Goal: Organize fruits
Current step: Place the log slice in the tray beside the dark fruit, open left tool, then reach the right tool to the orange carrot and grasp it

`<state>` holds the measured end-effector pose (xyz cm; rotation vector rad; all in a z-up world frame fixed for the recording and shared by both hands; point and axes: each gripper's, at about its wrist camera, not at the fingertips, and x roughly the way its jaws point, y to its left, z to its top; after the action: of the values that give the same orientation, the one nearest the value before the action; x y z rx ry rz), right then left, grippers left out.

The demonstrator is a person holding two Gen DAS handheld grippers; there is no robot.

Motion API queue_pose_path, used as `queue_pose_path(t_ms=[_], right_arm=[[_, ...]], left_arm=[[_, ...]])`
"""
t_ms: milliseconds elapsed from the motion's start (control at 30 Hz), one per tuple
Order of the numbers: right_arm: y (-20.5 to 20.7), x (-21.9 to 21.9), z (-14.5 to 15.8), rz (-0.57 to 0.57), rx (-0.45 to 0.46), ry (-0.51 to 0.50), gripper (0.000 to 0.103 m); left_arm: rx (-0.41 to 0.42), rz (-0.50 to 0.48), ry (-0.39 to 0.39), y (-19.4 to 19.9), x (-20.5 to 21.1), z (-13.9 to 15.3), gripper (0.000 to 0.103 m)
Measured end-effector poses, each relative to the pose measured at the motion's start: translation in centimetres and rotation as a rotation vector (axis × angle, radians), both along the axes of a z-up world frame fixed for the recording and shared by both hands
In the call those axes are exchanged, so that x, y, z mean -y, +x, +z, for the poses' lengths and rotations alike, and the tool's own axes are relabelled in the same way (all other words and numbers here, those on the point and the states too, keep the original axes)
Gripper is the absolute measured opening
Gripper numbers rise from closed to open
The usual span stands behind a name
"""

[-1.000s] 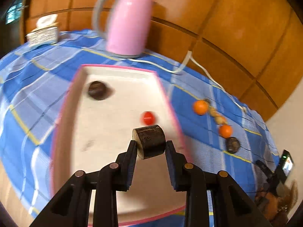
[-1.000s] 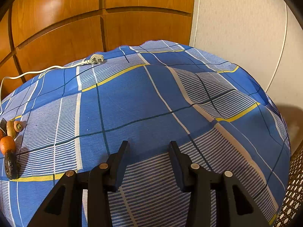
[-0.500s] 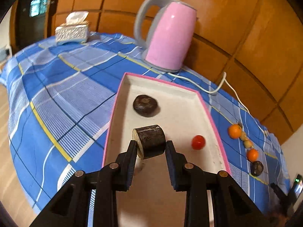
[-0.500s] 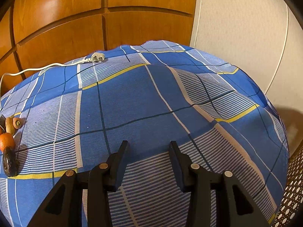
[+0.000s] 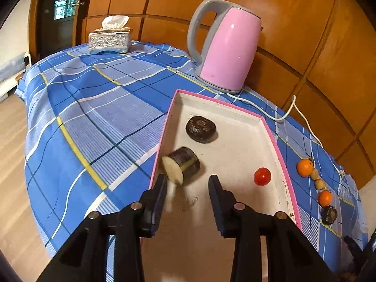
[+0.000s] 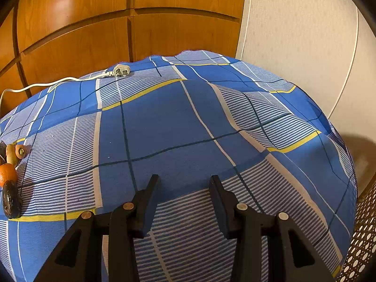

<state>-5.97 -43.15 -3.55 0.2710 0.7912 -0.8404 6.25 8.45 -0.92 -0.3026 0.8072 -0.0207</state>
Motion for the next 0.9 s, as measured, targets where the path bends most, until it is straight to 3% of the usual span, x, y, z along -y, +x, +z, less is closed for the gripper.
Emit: queue_pose_path(t_ms=[333, 633, 900], right_arm=[[0.1, 0.0, 0.0, 0.0, -0.002, 0.001, 0.043], [0.1, 0.0, 0.0, 0.001, 0.002, 0.003, 0.043], [0.1, 0.1, 0.0, 0.005, 0.002, 0.009, 0.043]], left_arm=[[-0.001, 0.0, -0.003, -2.4, 0.4, 0.1, 0.058], [0.029, -0.037, 0.026, -6.6, 1.3, -0.3, 0.064], [0.085, -0.01, 0.038, -7.2, 1.1, 0.6, 0.066]])
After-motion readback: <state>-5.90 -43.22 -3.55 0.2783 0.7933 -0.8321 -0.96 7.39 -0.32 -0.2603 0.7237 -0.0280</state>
